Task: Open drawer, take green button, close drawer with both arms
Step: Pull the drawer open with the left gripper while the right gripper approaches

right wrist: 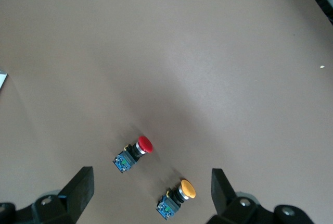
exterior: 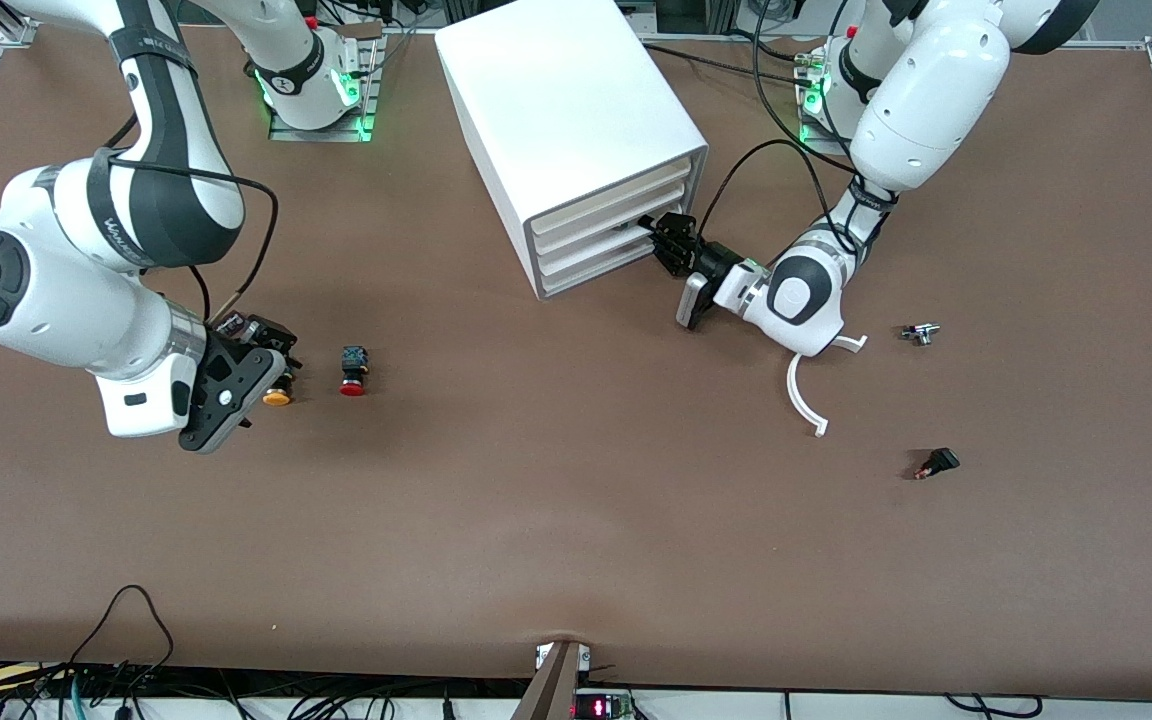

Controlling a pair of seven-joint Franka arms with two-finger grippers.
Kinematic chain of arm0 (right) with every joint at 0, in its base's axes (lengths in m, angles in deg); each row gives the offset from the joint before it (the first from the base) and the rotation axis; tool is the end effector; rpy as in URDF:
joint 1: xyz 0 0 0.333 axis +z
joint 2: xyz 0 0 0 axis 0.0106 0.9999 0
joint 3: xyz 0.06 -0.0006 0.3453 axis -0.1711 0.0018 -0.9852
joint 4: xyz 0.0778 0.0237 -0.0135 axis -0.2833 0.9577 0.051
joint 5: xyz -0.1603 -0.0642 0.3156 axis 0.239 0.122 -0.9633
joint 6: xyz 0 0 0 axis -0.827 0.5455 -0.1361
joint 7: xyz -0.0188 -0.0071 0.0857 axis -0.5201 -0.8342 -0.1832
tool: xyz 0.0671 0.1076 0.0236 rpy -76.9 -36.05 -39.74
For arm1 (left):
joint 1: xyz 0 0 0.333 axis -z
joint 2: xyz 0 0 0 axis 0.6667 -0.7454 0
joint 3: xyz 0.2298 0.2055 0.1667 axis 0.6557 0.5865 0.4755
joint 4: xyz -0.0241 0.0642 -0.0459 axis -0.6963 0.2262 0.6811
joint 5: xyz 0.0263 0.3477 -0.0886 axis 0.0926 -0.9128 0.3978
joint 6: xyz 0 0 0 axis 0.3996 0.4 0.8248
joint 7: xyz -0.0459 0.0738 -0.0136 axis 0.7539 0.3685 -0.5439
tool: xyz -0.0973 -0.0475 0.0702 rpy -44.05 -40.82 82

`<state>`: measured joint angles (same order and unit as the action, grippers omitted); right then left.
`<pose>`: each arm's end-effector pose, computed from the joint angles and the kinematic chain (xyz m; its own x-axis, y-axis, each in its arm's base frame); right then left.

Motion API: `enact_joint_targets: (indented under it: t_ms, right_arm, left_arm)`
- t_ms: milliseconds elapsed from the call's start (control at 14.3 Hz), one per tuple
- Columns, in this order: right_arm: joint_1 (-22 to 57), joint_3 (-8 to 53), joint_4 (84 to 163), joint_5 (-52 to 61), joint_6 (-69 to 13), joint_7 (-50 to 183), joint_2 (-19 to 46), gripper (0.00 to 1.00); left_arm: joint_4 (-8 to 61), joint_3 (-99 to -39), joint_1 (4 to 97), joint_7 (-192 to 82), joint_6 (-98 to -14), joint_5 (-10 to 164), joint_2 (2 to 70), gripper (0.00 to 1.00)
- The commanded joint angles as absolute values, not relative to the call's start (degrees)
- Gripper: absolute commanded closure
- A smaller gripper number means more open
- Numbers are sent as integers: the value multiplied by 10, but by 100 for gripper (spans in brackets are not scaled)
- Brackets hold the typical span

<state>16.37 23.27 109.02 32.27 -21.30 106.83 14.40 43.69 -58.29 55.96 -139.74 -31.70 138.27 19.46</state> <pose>0.6508 0.1395 0.4579 0.6012 0.7954 0.0769 0.7989 -0.5965 -0.0773 0.4182 -0.2926 0.1495 0.7779 -0.6064 0.1646 -0.1813 0.0341 0.9828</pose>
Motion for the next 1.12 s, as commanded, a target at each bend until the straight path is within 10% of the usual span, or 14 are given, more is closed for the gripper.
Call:
enact_joint_targets:
  t_ms: [0, 1050]
  right_arm:
    - [178, 237, 1078, 325, -211, 1077, 151, 0]
    - [235, 236, 1031, 325, -238, 1093, 191, 0]
  left_arm:
    - [418, -574, 553, -1396, -319, 1395, 194, 100]
    - [281, -514, 519, -1326, -319, 1390, 149, 100]
